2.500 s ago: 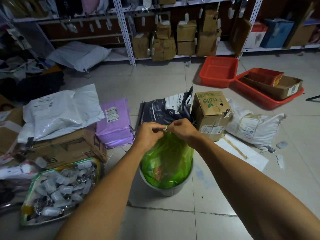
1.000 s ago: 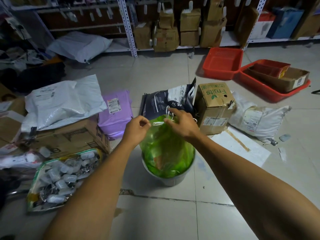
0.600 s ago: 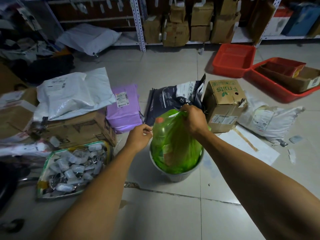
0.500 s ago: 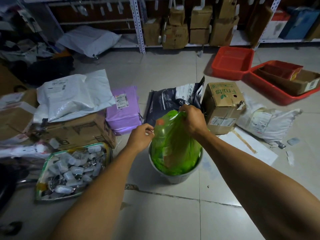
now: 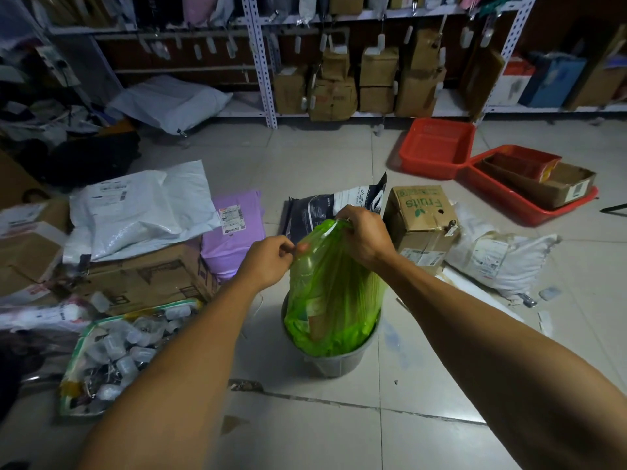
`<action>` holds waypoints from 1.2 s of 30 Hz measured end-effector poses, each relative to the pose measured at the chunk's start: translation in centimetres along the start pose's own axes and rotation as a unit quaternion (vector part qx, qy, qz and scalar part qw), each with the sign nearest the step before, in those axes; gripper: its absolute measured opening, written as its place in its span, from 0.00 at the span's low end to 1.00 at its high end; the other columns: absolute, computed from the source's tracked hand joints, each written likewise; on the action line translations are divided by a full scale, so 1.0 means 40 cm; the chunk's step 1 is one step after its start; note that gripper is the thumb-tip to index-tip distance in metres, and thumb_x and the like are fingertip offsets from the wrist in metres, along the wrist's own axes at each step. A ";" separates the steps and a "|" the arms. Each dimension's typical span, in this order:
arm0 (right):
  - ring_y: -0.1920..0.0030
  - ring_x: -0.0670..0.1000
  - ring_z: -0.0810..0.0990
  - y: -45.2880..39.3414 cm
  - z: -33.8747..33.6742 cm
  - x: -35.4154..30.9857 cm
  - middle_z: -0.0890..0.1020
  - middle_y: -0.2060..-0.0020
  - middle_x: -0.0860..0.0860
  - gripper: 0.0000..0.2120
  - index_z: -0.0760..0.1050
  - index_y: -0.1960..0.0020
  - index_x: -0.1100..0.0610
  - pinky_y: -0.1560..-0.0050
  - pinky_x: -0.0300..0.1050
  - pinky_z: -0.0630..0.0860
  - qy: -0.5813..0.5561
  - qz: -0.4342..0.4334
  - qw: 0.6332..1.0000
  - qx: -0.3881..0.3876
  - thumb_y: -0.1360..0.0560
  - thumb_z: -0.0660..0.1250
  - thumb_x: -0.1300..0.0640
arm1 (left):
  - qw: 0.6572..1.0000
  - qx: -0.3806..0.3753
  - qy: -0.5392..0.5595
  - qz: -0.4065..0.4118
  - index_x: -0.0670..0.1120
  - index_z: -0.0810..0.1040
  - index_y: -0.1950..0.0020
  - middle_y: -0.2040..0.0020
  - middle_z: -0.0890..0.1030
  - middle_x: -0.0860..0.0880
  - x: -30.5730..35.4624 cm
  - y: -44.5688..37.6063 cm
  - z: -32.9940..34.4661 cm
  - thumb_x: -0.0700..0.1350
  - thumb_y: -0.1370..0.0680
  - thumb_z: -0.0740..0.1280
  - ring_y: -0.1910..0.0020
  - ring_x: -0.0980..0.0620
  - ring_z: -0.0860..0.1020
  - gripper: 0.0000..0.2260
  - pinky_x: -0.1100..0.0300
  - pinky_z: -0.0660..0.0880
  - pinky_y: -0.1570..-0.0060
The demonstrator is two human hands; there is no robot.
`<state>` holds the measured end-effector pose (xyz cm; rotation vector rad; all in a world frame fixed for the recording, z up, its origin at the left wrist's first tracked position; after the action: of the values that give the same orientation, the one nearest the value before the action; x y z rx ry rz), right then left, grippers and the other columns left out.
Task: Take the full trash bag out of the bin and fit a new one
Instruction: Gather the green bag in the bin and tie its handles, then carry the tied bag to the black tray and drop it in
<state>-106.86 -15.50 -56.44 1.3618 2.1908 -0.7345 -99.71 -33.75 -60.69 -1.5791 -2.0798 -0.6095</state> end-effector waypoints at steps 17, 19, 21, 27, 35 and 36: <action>0.50 0.57 0.81 -0.029 -0.428 -0.359 0.84 0.51 0.56 0.11 0.80 0.48 0.56 0.53 0.47 0.77 0.009 -0.003 0.999 -0.039 0.27 0.64 0.66 | 0.987 -0.017 -0.152 0.056 0.45 0.78 0.37 0.38 0.79 0.42 0.358 0.102 -0.424 0.44 0.23 0.66 0.39 0.40 0.76 0.15 0.49 0.74 0.41; 0.50 0.58 0.81 -0.017 -0.528 -0.431 0.84 0.50 0.56 0.12 0.80 0.48 0.55 0.54 0.46 0.74 0.024 0.008 0.998 -0.051 0.27 0.64 0.66 | 0.984 -0.033 -0.167 0.054 0.45 0.77 0.36 0.38 0.78 0.42 0.443 0.140 -0.508 0.45 0.23 0.65 0.38 0.40 0.75 0.15 0.48 0.73 0.40; 0.48 0.58 0.81 0.001 -0.644 -0.501 0.84 0.49 0.55 0.13 0.80 0.48 0.54 0.56 0.46 0.72 0.043 0.019 0.997 -0.060 0.28 0.63 0.65 | 0.983 -0.044 -0.173 0.052 0.46 0.76 0.36 0.36 0.77 0.43 0.533 0.180 -0.597 0.46 0.23 0.65 0.37 0.40 0.74 0.16 0.48 0.73 0.40; 0.48 0.61 0.80 0.081 -1.004 -0.680 0.84 0.51 0.56 0.14 0.80 0.50 0.53 0.56 0.50 0.74 0.074 0.060 0.994 -0.045 0.32 0.62 0.65 | 0.982 -0.072 -0.167 0.061 0.47 0.77 0.38 0.39 0.77 0.43 0.836 0.291 -0.836 0.46 0.24 0.65 0.38 0.40 0.74 0.14 0.49 0.73 0.41; 0.49 0.61 0.81 0.226 -1.333 -0.811 0.85 0.52 0.56 0.14 0.81 0.51 0.53 0.57 0.50 0.78 0.111 0.144 0.983 0.019 0.32 0.62 0.64 | 0.958 -0.144 -0.179 0.172 0.48 0.76 0.38 0.37 0.75 0.43 1.179 0.420 -0.942 0.47 0.25 0.64 0.38 0.40 0.74 0.15 0.50 0.73 0.40; 0.49 0.61 0.81 0.252 -1.361 -0.820 0.85 0.52 0.57 0.15 0.81 0.51 0.53 0.58 0.50 0.77 0.117 0.152 0.981 0.027 0.32 0.62 0.65 | 0.955 -0.150 -0.178 0.183 0.48 0.76 0.37 0.36 0.75 0.44 1.208 0.432 -0.945 0.48 0.25 0.64 0.38 0.40 0.74 0.16 0.50 0.73 0.40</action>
<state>-89.70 1.77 3.15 1.8407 2.0742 -0.5454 -91.09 -15.06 -0.38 -2.3310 -1.9127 -0.5561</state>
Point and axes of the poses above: each hand's wrist, its own y-axis away from the middle knuckle, its own z-axis out of the palm, x = y × z, the point moved 9 cm from there along -y, towards the middle knuckle
